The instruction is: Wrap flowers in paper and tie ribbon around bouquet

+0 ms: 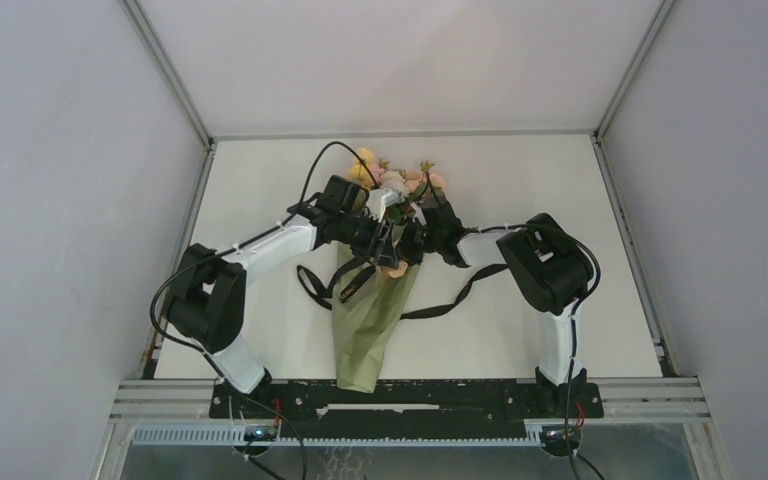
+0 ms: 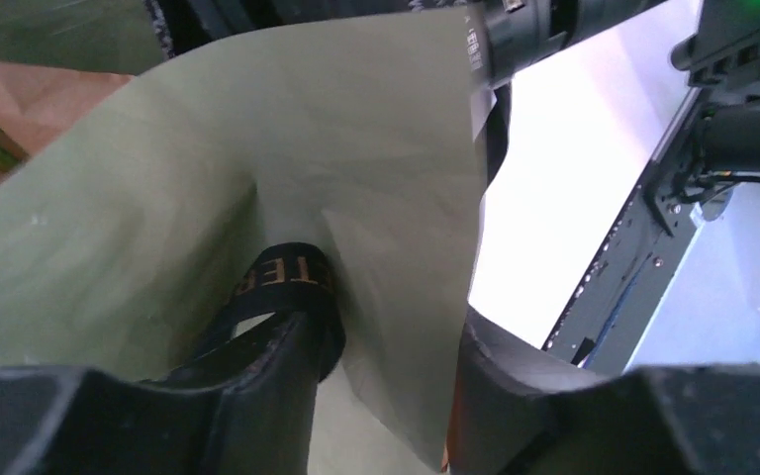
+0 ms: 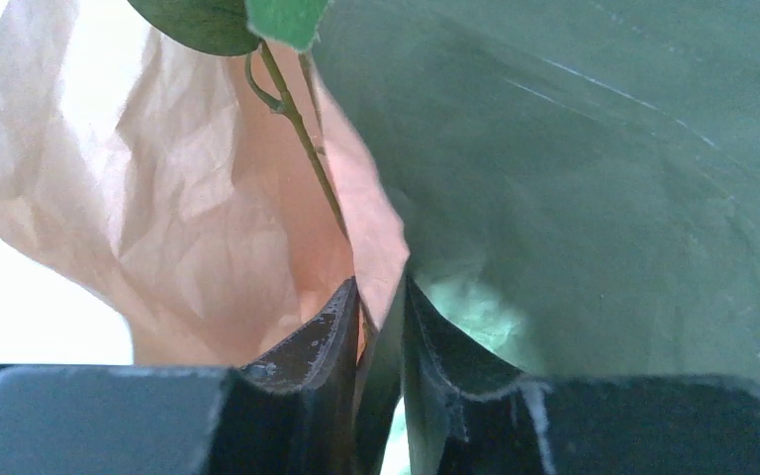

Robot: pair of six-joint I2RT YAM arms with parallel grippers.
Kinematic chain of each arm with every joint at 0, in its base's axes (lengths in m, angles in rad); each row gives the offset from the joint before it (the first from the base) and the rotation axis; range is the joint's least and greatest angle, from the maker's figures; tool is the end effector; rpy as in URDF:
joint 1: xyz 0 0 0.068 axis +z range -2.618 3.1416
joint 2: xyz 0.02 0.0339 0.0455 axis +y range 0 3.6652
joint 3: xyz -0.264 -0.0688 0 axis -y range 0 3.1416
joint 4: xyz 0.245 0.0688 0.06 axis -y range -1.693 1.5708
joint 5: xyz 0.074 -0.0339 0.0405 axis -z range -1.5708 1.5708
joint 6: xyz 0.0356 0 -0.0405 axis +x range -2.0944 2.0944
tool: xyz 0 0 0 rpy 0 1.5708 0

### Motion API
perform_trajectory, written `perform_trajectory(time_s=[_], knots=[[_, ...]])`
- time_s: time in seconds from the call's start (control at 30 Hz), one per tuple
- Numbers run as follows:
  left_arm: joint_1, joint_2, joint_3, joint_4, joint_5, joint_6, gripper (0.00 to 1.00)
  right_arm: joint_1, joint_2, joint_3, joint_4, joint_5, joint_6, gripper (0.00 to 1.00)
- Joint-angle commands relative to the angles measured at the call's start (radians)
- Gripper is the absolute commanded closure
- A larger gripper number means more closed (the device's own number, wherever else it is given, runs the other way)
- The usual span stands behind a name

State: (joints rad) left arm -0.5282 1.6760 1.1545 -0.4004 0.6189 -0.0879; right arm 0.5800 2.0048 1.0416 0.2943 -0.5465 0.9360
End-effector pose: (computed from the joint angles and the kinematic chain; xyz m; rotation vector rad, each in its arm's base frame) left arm 0.2939 -0.1954 0.2239 0.8151 2.4011 -1.0252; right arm 0.3262 0.2358 0.1214 0.1090 2.5276 1.3448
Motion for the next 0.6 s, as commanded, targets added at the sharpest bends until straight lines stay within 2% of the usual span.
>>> perform_trajectory(time_s=[0.0,0.1,0.13,0.3,0.4,0.57], knots=[[0.002,0.013,0.044,-0.024,0.012,0.044,0.65,0.005,-0.011,0.034,0.011,0.009,-0.02,0.71],[-0.007,0.014,0.04,-0.038,0.051,0.052,0.96,-0.001,-0.013,0.033,0.031,0.005,-0.008,0.71],[-0.012,0.01,0.04,-0.039,0.062,0.055,0.99,-0.004,-0.01,0.035,0.034,0.003,-0.003,0.71],[-0.082,-0.037,0.045,-0.053,0.108,0.132,1.0,-0.017,0.012,0.065,0.026,0.005,0.006,0.71],[-0.124,-0.048,0.045,-0.061,0.083,0.18,1.0,-0.031,0.014,0.066,0.041,-0.004,0.029,0.7],[-0.129,0.037,0.054,-0.053,0.031,0.2,1.0,-0.055,-0.035,0.066,0.01,0.009,0.023,0.6]])
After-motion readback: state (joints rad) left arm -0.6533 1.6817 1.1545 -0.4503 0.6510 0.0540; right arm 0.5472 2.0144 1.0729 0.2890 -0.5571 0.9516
